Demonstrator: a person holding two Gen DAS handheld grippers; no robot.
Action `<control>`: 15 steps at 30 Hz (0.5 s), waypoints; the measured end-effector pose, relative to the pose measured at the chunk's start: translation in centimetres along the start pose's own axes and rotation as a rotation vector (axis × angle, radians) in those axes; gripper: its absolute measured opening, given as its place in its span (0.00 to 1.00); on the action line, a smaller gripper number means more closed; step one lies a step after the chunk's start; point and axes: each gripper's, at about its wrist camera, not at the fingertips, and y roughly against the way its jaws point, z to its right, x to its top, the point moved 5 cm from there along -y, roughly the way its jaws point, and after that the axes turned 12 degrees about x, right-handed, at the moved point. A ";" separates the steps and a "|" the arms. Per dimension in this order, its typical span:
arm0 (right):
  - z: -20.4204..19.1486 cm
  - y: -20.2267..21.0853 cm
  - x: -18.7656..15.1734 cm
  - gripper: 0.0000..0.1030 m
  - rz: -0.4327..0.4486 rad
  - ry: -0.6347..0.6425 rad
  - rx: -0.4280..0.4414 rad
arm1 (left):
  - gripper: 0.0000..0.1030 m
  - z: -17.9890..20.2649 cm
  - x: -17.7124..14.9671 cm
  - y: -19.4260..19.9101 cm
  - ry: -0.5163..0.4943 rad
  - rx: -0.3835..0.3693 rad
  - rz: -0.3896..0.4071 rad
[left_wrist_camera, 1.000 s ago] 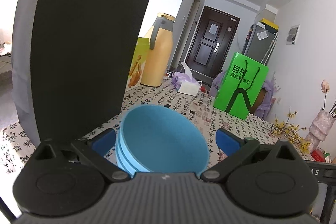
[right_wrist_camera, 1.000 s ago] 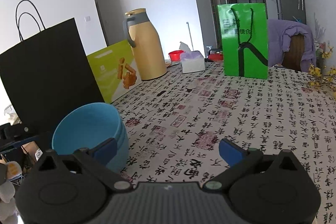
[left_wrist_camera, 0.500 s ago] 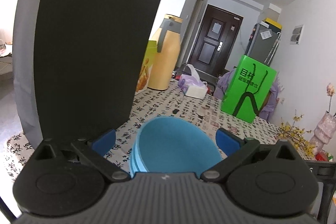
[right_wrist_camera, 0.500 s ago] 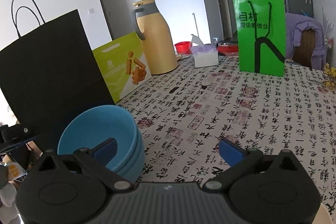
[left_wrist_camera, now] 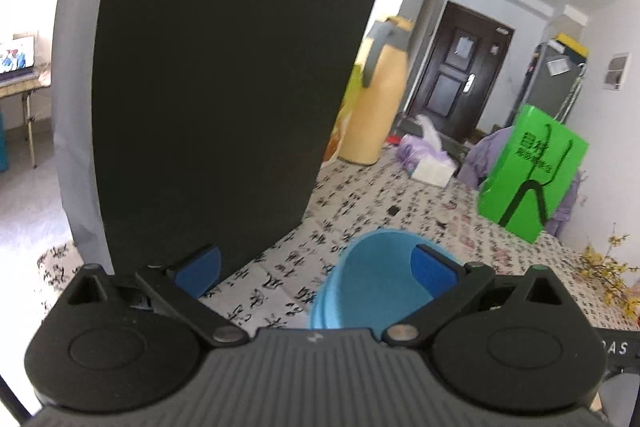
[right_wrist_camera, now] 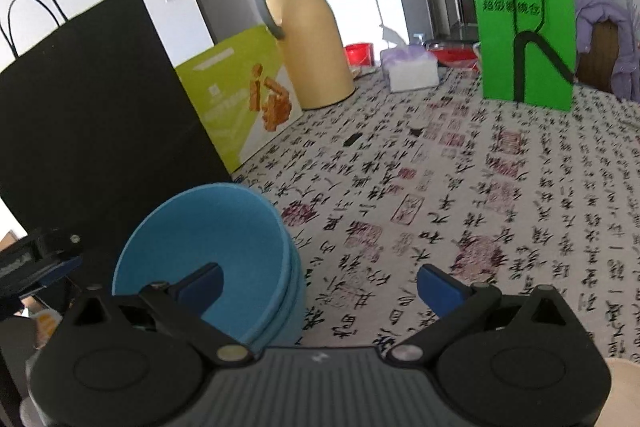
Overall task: Organize plates and bowls
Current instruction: 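Lower both open grippers back onto the rims of the stacked blue bowls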
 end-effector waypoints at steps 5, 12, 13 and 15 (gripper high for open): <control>-0.2 -2.0 -0.1 1.00 -0.049 -0.039 0.020 | 1.00 -0.9 -0.3 -2.0 0.041 0.011 -0.074; 0.0 -4.5 -0.7 1.00 -0.122 -0.116 0.038 | 1.00 -1.9 -1.4 -4.5 0.101 0.018 -0.184; 0.0 -4.8 -0.8 1.00 -0.132 -0.131 0.049 | 1.00 -2.0 -1.5 -4.7 0.106 0.012 -0.195; 0.0 -5.3 -1.0 1.00 -0.144 -0.150 0.066 | 1.00 -2.2 -1.8 -5.2 0.112 0.004 -0.214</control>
